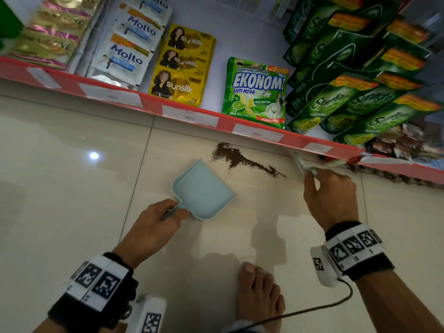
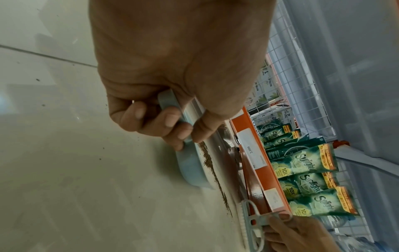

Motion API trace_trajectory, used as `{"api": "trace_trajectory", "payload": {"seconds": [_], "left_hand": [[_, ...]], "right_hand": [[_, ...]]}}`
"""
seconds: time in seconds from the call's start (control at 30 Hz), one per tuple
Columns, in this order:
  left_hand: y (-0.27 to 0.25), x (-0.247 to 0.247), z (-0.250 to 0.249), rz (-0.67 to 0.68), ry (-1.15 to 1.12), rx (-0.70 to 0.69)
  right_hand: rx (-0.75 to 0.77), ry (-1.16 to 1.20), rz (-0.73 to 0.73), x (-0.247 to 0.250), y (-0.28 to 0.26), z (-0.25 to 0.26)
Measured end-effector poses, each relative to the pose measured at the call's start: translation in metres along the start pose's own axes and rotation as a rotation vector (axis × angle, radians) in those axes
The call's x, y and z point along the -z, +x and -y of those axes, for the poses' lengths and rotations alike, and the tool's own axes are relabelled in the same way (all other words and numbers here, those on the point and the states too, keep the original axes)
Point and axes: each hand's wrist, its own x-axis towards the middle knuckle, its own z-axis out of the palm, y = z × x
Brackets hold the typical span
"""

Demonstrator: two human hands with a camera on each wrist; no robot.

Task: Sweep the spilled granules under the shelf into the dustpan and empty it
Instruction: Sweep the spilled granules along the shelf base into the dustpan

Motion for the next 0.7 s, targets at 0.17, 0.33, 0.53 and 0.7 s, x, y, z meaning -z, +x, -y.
{"api": "trace_trajectory", "payload": {"seconds": [0.17, 0.33, 0.53, 0.7], "left_hand": [[0.001, -0.005, -0.003, 0.032, -0.01, -0.013], [-0.002, 0.001, 0.0, 0.009, -0.024, -0.001], [-0.003, 0.009, 0.007, -0.016, -0.082, 0.017], [0.001, 0.006, 0.006, 0.005, -0.07, 0.008]], "right_hand": [[0.031, 0.108, 0.162, -0.015, -0.013, 0.047], [0.138, 0.184, -0.009, -0.003, -0.007, 0.069], [0.056, 0.003, 0.013, -0.002, 0.02, 0.037], [0.205, 0.059, 0.086, -0.028, 0.025, 0.06]]}}
